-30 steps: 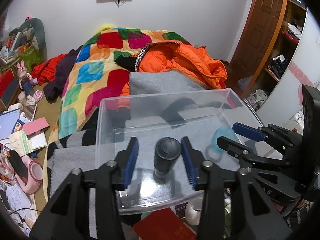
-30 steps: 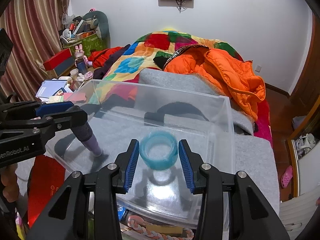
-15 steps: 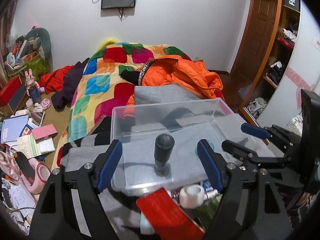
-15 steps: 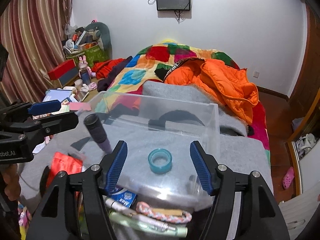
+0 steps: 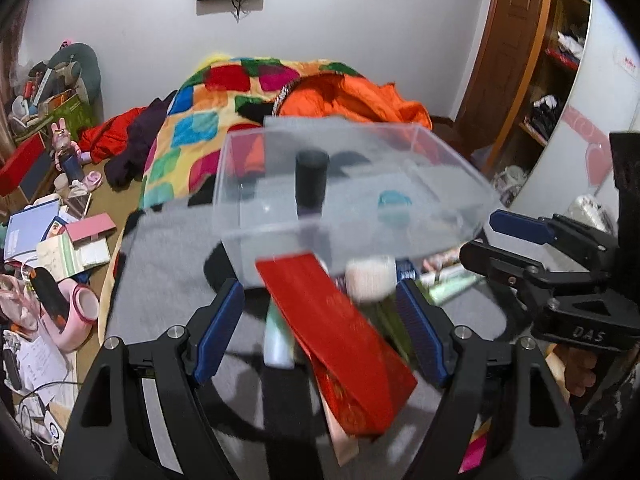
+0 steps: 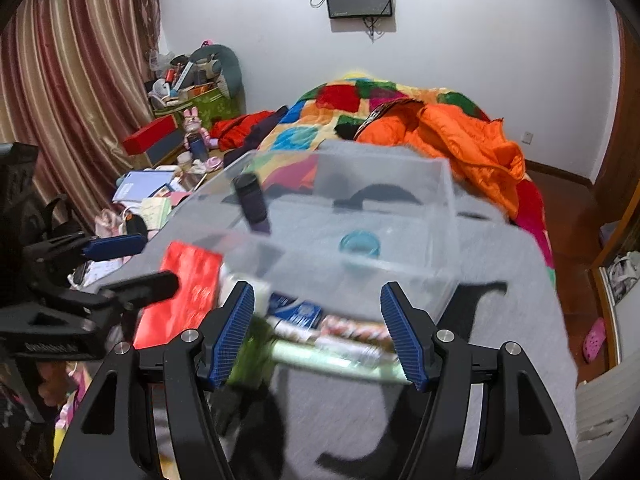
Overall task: Organize objects
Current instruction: 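Grasp the dark green bottle with the right tool while the left tool grasps the red packet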
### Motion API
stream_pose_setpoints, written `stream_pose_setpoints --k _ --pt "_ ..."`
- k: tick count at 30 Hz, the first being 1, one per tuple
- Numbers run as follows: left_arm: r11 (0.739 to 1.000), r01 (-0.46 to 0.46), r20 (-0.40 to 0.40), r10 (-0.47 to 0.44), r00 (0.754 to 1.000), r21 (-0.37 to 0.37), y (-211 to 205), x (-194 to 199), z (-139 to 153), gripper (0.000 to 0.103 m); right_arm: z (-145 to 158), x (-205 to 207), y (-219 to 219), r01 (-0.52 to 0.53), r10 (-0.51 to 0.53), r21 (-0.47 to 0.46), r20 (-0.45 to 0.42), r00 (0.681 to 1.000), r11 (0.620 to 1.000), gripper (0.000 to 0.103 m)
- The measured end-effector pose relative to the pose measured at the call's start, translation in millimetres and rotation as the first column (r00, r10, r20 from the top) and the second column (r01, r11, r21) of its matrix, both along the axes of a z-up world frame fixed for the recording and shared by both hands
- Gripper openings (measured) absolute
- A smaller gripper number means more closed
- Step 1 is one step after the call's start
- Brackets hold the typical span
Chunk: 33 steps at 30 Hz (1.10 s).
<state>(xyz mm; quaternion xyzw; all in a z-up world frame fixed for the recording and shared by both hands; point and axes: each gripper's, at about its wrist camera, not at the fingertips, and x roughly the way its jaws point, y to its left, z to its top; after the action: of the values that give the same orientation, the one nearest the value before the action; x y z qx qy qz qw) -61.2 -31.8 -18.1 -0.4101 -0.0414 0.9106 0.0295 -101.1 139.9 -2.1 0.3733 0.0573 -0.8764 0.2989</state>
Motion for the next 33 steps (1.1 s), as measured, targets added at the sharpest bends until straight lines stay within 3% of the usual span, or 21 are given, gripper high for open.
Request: stream_pose_setpoints --k 7,13,19,21,23,24,26,33 --pt "0.998 -0.018 0.053 0.015 0.998 0.054 -5.2 13.5 -28.8 0.077 -25.4 16.6 -14.4 -0.051 0.049 0.021 0.072 0.996 0.998 0.062" --pt "0.993 -0.023 0.053 0.017 0.998 0.12 -14.8 25.5 -32.2 0.064 -37.2 15.3 -28.9 -0.09 0.088 0.013 0.116 0.989 0.996 0.062" --pt "0.995 -0.015 0.029 0.012 0.999 0.1 -15.2 30.7 -26.3 0.055 -44.6 16.2 -38.0 -0.121 0.117 0.023 0.144 0.983 0.992 0.062" --pt "0.994 -0.008 0.033 0.005 0.999 0.109 -14.5 30.8 -26.7 0.053 -48.0 18.1 -41.6 -0.131 0.125 0.039 0.143 0.982 0.991 0.059" --pt "0.994 -0.002 0.037 -0.002 0.999 0.113 -12.6 30.6 -27.4 0.048 -50.2 18.7 -44.9 -0.135 0.127 0.048 0.136 0.982 0.99 0.044" --pt "0.993 0.0 0.035 -0.004 0.999 0.114 -11.6 30.7 -26.7 0.046 -51.3 17.7 -46.1 -0.14 0.132 0.047 0.142 0.981 0.989 0.041" --pt "0.994 0.003 0.028 -0.007 1.0 0.112 -8.6 31.4 -23.3 0.039 -51.2 17.2 -44.5 -0.136 0.131 0.028 0.146 0.981 0.99 0.041" --pt "0.996 0.023 -0.021 -0.021 1.0 0.089 1.6 35.3 -6.1 0.037 -36.5 26.3 -23.8 -0.108 0.107 0.003 0.1 0.989 0.994 0.04"
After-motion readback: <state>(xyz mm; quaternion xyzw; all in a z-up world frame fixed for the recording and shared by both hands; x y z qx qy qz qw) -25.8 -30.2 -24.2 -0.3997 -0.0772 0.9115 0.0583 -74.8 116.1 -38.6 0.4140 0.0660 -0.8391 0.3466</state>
